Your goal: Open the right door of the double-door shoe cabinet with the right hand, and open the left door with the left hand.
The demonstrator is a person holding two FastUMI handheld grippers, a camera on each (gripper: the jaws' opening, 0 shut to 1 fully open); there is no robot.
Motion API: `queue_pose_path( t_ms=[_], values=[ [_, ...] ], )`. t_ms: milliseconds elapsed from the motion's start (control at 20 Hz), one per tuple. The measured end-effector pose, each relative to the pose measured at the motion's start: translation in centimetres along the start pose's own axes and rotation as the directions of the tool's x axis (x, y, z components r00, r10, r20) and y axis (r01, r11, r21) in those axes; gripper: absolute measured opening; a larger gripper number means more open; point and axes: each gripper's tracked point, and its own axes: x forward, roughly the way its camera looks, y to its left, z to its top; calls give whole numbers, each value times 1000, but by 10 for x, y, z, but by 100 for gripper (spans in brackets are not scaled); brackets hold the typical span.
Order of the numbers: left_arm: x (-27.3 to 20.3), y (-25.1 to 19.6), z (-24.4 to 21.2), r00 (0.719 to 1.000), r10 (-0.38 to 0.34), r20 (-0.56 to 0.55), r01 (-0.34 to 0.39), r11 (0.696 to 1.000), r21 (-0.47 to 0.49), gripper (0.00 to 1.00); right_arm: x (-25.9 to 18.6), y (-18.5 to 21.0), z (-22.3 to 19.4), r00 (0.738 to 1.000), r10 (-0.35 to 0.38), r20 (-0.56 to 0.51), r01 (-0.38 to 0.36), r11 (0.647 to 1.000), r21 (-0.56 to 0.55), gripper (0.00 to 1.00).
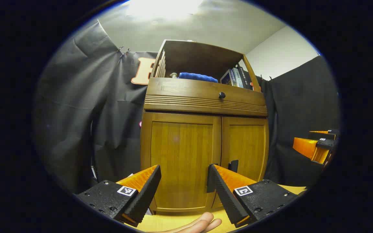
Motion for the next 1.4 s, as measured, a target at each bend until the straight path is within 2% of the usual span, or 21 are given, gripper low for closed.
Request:
queue_pose_path(
  t_ms=[100,200,700,1050,1200,1300,1350,1400],
  values=[
    [1,7,2,1000,10,-1,-10,1000,-6,94,2,5,-1,1000,7,-7,-7,1000,12,96],
    [0,11,4,1000,24,13,-24,1000,6,91,6,7,-5,1000,10,-18,-10,1000,14,96],
    [-1,18,7,998,51,32,-51,999,14,91,23,30,-21,997,48,-52,-46,998,32,94],
    [1,32,11,997,56,47,-58,997,44,91,66,45,-59,990,82,-114,-71,993,98,94],
    [0,33,9,999,23,39,-25,998,65,91,93,59,-76,982,133,-137,-115,985,132,96],
    [-2,44,12,998,47,49,-51,996,69,94,106,62,-87,979,141,-149,-122,984,132,96],
    [-3,52,14,996,71,55,-74,995,68,91,113,63,-92,977,141,-160,-121,984,127,96],
    [-3,57,15,994,88,57,-92,994,66,93,122,65,-98,974,150,-169,-128,983,133,96]
  ],
)
